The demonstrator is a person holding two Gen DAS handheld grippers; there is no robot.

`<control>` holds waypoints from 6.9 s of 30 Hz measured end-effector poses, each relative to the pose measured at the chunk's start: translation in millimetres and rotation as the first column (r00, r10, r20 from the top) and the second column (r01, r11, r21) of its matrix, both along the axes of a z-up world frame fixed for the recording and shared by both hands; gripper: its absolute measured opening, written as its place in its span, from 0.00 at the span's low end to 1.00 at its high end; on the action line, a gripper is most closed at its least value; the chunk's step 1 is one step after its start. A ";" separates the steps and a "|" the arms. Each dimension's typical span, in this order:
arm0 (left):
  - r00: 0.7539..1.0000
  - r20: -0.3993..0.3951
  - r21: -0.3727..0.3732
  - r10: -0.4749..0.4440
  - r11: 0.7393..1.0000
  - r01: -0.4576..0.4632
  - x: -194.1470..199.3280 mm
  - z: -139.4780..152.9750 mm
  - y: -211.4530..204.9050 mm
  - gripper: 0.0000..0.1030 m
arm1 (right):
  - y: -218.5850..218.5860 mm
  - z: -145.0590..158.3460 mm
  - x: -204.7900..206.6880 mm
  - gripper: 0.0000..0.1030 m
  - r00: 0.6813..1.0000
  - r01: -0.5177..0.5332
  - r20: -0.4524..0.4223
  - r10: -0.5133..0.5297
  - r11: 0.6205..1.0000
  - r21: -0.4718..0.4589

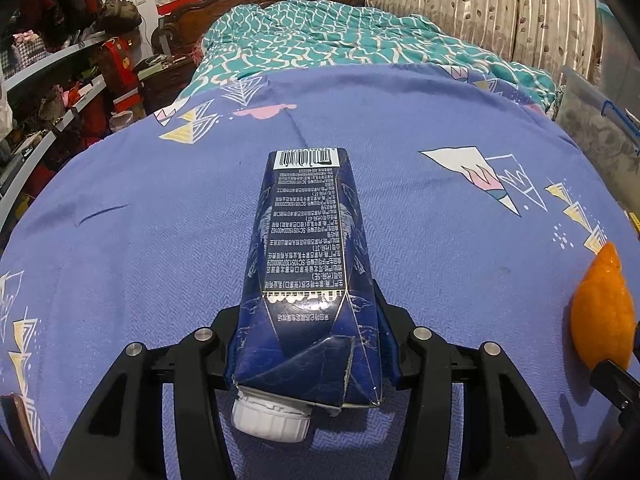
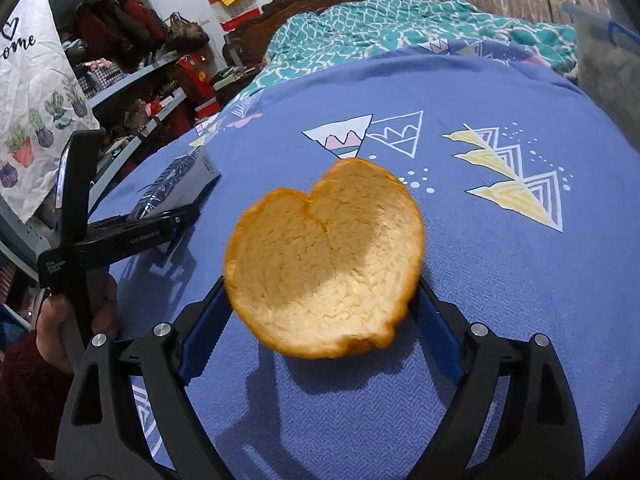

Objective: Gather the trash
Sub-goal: 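Grasp the milk carton with the left tool while the right grasps the orange peel, then lift the milk carton with the left tool while the right lifts the peel, then carry the carton and peel to the beige bin and release both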

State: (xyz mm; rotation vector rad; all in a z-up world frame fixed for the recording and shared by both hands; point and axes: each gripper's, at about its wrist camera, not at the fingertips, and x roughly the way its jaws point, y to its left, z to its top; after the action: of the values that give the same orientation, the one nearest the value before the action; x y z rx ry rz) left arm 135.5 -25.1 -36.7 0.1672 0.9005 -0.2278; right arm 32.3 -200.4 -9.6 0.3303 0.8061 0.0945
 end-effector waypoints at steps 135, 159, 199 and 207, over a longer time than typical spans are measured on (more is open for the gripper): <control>0.760 -0.185 -0.222 -0.623 0.780 0.585 -108.5 20.7 -276.5 0.44 | -218.1 10.2 -143.2 0.41 0.868 0.479 0.067 -0.493 0.864 0.153; 0.610 -0.268 -0.259 -0.746 0.666 0.700 -63.1 -7.1 -568.7 0.45 | -446.7 -3.3 -172.0 0.41 0.663 0.718 -0.003 -0.749 0.635 0.283; 0.577 -0.198 -0.244 -0.792 0.610 0.754 -95.2 -2.6 -557.8 0.56 | -441.5 -7.2 -167.7 0.52 0.701 0.680 -0.029 -0.713 0.656 0.327; 0.642 -0.089 -0.145 -0.762 0.647 0.748 -101.3 27.1 -526.2 0.58 | -421.4 1.3 -182.9 0.53 0.670 0.696 -0.010 -0.743 0.623 0.356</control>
State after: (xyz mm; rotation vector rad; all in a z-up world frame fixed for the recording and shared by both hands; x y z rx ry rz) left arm 34.1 -551.3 -9.6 0.4476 0.9168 -1.0935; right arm -150.6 -621.8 -8.3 0.9507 0.4585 -0.5199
